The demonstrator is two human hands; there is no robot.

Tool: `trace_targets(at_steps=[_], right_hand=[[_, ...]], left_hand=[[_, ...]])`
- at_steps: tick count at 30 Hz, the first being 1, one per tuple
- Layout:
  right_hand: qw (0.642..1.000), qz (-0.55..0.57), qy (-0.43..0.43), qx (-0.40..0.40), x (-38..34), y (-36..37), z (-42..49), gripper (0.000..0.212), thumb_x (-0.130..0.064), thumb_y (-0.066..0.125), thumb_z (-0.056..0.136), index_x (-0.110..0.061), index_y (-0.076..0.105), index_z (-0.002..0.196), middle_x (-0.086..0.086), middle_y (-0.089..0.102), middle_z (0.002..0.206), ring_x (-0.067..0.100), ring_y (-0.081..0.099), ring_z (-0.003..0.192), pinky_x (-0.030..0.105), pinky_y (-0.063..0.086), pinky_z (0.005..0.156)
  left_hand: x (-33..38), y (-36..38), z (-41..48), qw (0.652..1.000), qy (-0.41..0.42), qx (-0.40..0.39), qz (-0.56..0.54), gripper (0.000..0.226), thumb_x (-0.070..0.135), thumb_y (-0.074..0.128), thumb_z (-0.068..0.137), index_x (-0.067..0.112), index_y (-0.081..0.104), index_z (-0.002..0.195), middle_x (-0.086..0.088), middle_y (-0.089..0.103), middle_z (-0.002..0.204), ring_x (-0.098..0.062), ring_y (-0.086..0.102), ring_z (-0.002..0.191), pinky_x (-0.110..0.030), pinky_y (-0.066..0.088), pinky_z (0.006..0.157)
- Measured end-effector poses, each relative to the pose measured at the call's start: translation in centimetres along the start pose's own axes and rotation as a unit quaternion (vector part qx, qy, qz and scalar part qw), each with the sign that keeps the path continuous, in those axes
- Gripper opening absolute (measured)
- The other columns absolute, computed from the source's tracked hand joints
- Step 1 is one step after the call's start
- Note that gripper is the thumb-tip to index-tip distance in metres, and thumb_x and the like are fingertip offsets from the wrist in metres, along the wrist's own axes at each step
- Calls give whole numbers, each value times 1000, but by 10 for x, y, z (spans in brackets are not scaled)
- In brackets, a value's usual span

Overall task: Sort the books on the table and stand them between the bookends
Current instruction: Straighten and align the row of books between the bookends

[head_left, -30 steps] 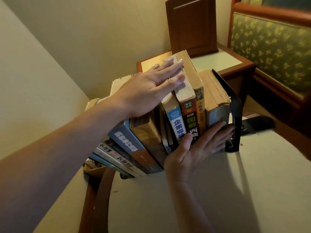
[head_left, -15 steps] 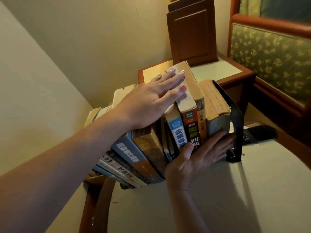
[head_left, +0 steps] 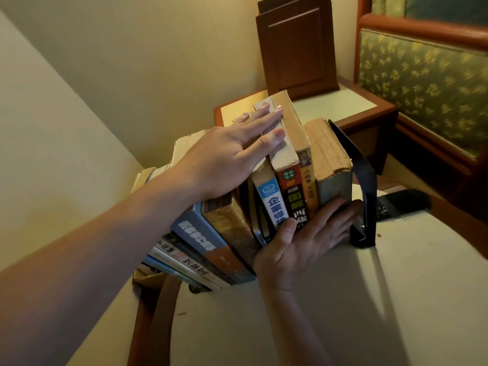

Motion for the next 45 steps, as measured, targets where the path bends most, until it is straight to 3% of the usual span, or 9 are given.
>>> trace_targets(at_steps=[9, 13, 16, 19, 27, 31, 34, 41, 45], right_hand=[[998, 5, -2, -64, 2, -10, 0, 73, -49, 30, 99, -6, 16, 157, 21, 6, 165, 35, 1, 154, 66, 4, 118], [995, 29, -39, -91, 7, -36, 6, 69, -39, 43, 96, -14, 20, 156, 10, 19, 163, 30, 19, 151, 66, 29, 111], [990, 29, -49, -127, 13, -50, 21, 66, -46, 42, 98, -24, 19, 156, 9, 29, 155, 15, 31, 144, 45, 42, 109], [984, -11, -44, -175, 17, -55, 32, 67, -50, 40, 96, -30, 16, 155, 11, 37, 154, 2, 29, 137, 15, 27, 107], [969, -22, -48, -243, 13, -54, 31, 67, -55, 39, 96, -40, 6, 153, 9, 32, 157, 16, 31, 142, 30, 32, 108], [977, -31, -22, -212, 12, -47, 23, 70, -59, 36, 96, -34, 9, 155, 5, 28, 155, 35, 34, 143, 62, 42, 105], [982, -12, -2, -190, 14, -40, 22, 70, -54, 41, 96, -27, 17, 156, 4, 33, 149, 39, 41, 136, 65, 45, 98], [983, 28, 57, -173, 13, -31, 8, 69, -63, 33, 93, -57, -5, 150, -3, 13, 165, 3, -1, 146, 59, 16, 121], [991, 59, 64, -106, -2, -18, 6, 68, -72, 20, 93, -52, -8, 152, -12, -1, 163, 12, -11, 151, 63, 10, 119]], left_hand=[[1, -2, -2, 1000, 11, 19, -6, 57, 67, 38, 94, 51, 35, 149, 24, 24, 160, 1, 18, 149, -45, 34, 117], [3, -6, 1, 1000, -8, 20, 1, 61, 70, 40, 85, 50, 46, 142, 19, 21, 163, -9, 13, 152, -46, 19, 121], [16, -7, 15, 998, -29, 12, -57, 55, 70, 45, 84, 46, 52, 133, 13, 25, 163, -12, 27, 144, -39, 29, 106], [30, 7, 34, 999, -24, -29, 28, 61, 67, 38, 96, 45, 29, 153, 12, 17, 165, -18, 13, 152, -44, 21, 118], [17, 16, 54, 992, -62, -82, 76, 83, 72, 39, 86, 37, 17, 158, 11, 0, 168, -13, 0, 154, -48, 9, 124], [13, 15, 54, 993, -67, -68, 71, 90, 73, 36, 76, 40, 16, 157, 14, 3, 167, -15, 5, 153, -52, 13, 122], [11, 14, 57, 990, -78, -72, 94, 93, 73, 36, 73, 42, 12, 157, 10, 4, 168, -21, 4, 152, -56, 14, 121], [1, 15, 55, 995, -61, -47, 65, 105, 88, 31, 63, 42, 20, 156, 8, 18, 164, -20, 15, 150, -51, 19, 120], [7, 16, 49, 997, -44, -28, 57, 92, 81, 36, 74, 42, 24, 156, 9, 18, 164, -16, 16, 149, -47, 20, 120]])
Point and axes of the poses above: each hand's wrist, its own z-axis towards the middle knuckle, its own y-axis out of the palm, x = y × z, the point moved 8 cm from there along z, towards the middle knuckle
